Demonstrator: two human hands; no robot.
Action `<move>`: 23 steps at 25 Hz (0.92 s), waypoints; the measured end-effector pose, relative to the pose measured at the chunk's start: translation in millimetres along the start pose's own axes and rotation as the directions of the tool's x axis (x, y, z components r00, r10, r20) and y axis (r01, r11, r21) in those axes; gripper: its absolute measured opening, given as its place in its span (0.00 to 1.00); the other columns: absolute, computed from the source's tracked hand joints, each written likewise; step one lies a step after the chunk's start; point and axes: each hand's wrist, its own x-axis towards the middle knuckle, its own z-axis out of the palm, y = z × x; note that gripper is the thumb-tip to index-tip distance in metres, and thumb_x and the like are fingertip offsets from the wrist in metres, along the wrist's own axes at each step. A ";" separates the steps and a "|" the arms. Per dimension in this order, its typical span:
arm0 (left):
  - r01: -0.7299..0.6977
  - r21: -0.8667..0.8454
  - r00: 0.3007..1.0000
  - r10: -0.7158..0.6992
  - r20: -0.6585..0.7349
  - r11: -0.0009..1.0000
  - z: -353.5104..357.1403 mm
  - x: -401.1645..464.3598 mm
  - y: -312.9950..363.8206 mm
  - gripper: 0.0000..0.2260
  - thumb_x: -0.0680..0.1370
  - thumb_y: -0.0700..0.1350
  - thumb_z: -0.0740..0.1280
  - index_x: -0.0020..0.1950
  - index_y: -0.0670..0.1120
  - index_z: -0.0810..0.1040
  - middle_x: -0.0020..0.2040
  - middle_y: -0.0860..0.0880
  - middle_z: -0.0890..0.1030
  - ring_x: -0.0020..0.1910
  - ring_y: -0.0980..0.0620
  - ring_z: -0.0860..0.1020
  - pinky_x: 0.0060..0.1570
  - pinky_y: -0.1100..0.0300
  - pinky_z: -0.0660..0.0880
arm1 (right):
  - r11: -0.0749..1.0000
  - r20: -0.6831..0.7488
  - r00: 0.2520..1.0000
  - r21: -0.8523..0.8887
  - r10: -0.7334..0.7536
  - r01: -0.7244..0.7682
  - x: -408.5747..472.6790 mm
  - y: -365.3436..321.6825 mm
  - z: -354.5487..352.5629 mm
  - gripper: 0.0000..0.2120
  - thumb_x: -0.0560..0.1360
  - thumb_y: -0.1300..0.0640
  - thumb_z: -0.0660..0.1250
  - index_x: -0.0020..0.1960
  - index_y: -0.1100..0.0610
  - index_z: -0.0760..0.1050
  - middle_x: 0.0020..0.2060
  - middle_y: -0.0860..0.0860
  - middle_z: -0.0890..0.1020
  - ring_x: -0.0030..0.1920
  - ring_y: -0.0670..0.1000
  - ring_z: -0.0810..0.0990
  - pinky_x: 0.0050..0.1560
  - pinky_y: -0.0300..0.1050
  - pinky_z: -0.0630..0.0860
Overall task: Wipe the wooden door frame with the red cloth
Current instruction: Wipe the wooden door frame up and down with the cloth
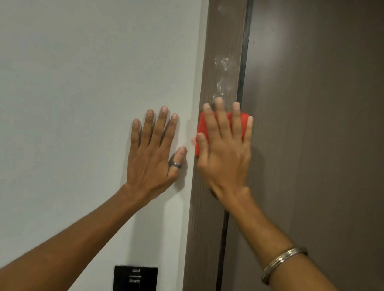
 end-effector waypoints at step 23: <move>0.095 -0.054 0.995 -0.097 -0.032 0.994 -18.8 117.7 -14.4 0.33 0.84 0.60 0.50 0.86 0.47 0.45 0.86 0.45 0.43 0.86 0.42 0.42 0.84 0.37 0.45 | 0.999 0.014 1.000 -0.046 -0.023 0.024 120.5 12.8 -0.9 0.31 0.85 0.41 0.48 0.84 0.52 0.55 0.85 0.53 0.53 0.85 0.57 0.50 0.84 0.65 0.49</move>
